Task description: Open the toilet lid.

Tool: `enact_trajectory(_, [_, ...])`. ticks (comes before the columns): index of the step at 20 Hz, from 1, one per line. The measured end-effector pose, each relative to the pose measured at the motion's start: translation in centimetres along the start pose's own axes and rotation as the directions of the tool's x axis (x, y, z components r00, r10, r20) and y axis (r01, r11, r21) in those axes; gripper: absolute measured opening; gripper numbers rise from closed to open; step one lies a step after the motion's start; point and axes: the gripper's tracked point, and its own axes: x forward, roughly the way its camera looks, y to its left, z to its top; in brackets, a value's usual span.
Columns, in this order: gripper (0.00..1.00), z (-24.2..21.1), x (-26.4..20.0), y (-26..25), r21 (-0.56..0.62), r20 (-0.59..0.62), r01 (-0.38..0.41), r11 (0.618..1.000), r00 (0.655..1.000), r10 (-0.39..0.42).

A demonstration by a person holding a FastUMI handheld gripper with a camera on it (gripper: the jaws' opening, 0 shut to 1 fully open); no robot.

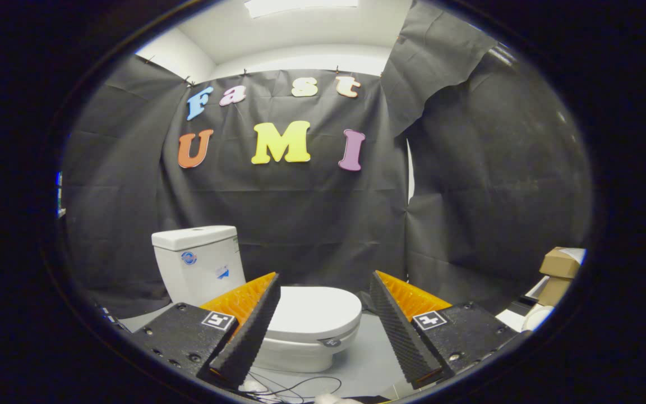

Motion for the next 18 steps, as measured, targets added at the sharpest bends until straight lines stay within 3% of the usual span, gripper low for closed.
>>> enact_trajectory(9, [1.0, 1.7, 0.6, -0.6, 0.013, 0.032, 0.017, 1.0, 0.999, -0.017])
enact_trajectory(18, [1.0, 1.8, 7.0, -0.1, 0.06, 0.028, 0.009, 0.998, 1.0, -0.01])
